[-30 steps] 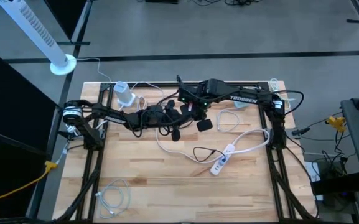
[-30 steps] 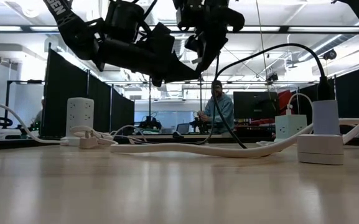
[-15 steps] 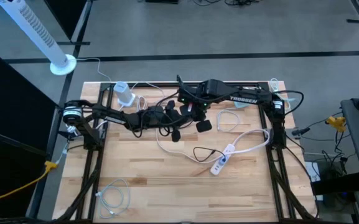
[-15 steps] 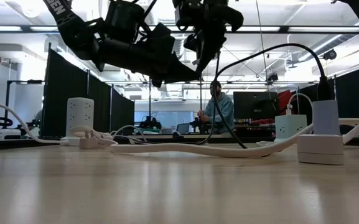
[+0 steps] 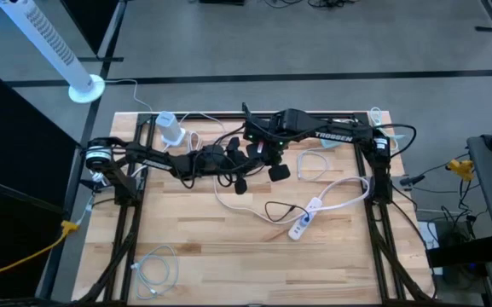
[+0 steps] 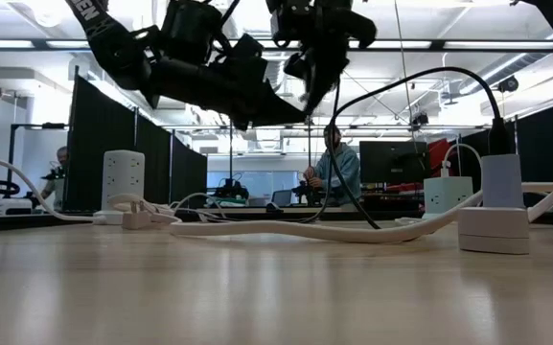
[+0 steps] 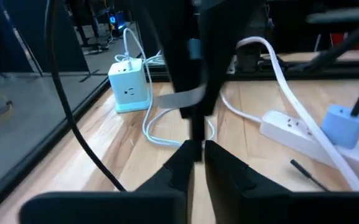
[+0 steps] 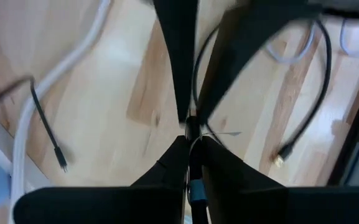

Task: Insert USB
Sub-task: Insert the black charger cable into the green outlet extension

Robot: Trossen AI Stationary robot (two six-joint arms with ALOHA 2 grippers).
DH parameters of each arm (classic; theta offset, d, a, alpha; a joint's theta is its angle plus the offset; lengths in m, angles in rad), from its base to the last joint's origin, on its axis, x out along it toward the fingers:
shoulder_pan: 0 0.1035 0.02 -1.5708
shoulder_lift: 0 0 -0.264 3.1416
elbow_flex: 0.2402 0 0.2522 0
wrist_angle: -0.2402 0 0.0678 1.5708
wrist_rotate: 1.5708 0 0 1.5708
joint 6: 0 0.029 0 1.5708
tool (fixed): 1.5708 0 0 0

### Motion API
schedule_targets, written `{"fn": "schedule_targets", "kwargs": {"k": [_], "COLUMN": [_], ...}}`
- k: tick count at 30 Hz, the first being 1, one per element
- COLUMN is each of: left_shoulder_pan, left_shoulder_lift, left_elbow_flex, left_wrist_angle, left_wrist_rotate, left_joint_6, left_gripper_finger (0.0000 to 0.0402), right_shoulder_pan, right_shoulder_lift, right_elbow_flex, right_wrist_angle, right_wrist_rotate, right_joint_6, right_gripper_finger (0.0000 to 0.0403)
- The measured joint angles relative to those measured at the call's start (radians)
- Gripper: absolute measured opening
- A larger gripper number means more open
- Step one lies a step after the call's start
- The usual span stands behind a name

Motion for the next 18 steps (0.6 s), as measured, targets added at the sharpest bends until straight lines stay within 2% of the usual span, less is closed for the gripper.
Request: {"fn": "schedule_targets", "kwargs": {"k": [3,6,10,13,18], "left_shoulder_pan": [-0.026,-0.052,-0.061,-0.061,-0.063], "left_shoulder_lift": [-0.022,-0.035,-0.038,-0.038,-0.038], "left_elbow_flex": [-0.006,-0.021,-0.068,-0.121,-0.216], "left_wrist_angle": [0.004,0.004,0.013,0.052,0.222], "left_wrist_rotate": [-0.002,-0.048,-0.083,-0.091,-0.092], "left_joint_6": [0.071,0.106,0.096,0.057,0.017], "left_gripper_finger": [0.0054,0.0073,0.0085,0.0082,0.0066], "right_shoulder_pan": [-0.007,-0.022,-0.066,-0.151,-0.364], "right_shoulder_lift": [-0.007,-0.020,-0.076,-0.144,-0.258], "right_elbow_flex": [-0.002,-0.020,-0.097,-0.198,-0.383], "right_wrist_angle": [-0.066,-0.127,-0.159,-0.169,-0.161], "right_wrist_rotate": [0.025,0.034,0.153,0.206,0.217], "right_joint_6": [-0.011,-0.019,-0.055,-0.083,-0.221], "right_gripper_finger": [0.0019,0.0019,0.0019,0.0019,0.0019]}}
